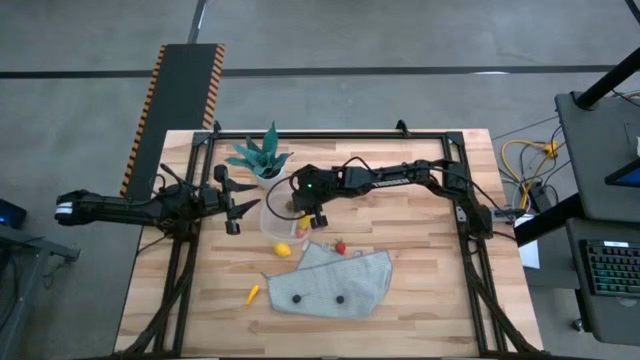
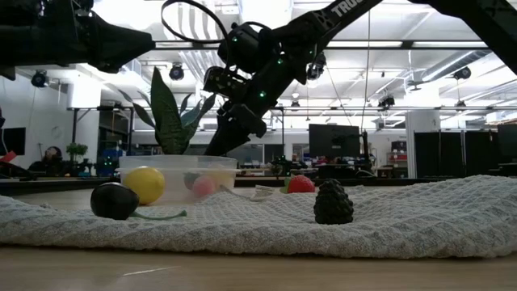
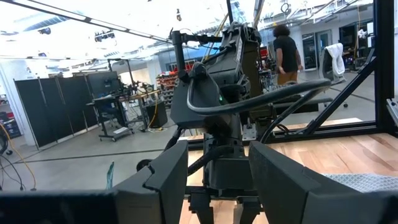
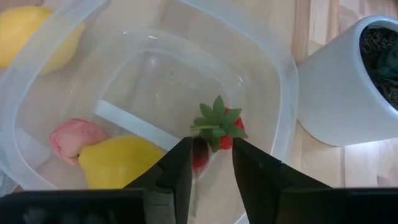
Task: Pick and placing Produce into tupperware
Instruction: Put the red strawberry into the container
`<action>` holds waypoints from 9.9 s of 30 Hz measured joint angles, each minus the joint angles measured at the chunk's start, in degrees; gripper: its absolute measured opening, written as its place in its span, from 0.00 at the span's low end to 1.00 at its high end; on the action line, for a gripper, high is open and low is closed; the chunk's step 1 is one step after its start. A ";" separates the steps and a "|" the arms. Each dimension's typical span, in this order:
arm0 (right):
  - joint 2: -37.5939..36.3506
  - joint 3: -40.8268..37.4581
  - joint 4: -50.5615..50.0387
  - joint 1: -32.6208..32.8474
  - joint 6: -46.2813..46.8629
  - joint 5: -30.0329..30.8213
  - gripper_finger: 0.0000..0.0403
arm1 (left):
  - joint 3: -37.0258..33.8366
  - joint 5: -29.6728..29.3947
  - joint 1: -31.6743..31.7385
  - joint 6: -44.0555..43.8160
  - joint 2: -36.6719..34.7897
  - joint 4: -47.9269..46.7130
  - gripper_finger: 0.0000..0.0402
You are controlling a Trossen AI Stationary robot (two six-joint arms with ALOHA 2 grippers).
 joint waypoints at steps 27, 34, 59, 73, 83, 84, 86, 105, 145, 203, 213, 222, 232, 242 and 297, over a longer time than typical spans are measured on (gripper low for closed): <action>-19.26 -0.22 -22.36 3.26 5.86 -6.51 0.27 | -0.02 0.00 0.02 0.00 0.11 -0.04 0.39; -25.29 -0.27 -26.23 7.48 5.79 -6.20 0.26 | -0.02 0.02 0.01 0.00 0.01 -0.05 0.39; -24.22 -14.52 -22.91 10.89 20.45 -5.68 0.31 | -0.02 0.00 0.01 0.00 0.11 -0.06 0.39; -19.61 -15.28 -21.88 12.96 53.82 13.55 0.61 | -0.04 0.02 0.02 0.00 0.15 -0.06 0.39; -17.81 -15.34 -21.90 15.40 67.77 13.55 0.62 | -0.04 0.00 0.02 0.00 0.20 -0.06 0.39; -17.61 -15.34 -21.82 15.77 68.78 13.55 0.61 | -0.04 0.00 0.00 0.00 0.20 -0.06 0.39; -17.02 -15.34 -21.07 16.53 70.66 13.51 0.60 | -0.04 0.00 0.00 0.00 0.28 -0.04 0.39; -15.80 -16.96 -19.18 21.09 78.86 20.68 0.60 | 0.02 0.00 0.00 0.00 0.17 0.26 0.39; -15.80 -29.11 -1.11 22.53 82.70 21.37 0.60 | 0.09 0.02 0.02 0.12 0.17 0.55 0.39; -12.22 -22.75 -8.35 22.49 72.52 22.80 0.50 | 0.09 0.02 0.02 0.13 0.55 0.53 0.39; -12.22 -22.93 -10.64 22.53 72.57 24.01 0.50 | 0.07 0.02 0.02 0.13 0.50 0.53 0.39; -12.22 -22.97 -10.62 22.53 72.55 24.02 0.48 | 0.09 0.01 0.01 0.13 0.74 0.56 0.39; -12.23 -23.43 -10.49 22.53 72.54 24.02 0.32 | 0.09 0.01 0.00 0.13 0.76 0.57 0.39; -12.24 -23.47 -10.51 22.53 72.52 24.02 0.31 | 0.09 0.02 0.02 0.13 0.74 0.92 0.39; -2.07 -0.90 4.45 10.31 28.28 14.96 0.30 | 0.11 0.00 0.01 0.15 0.76 1.38 0.39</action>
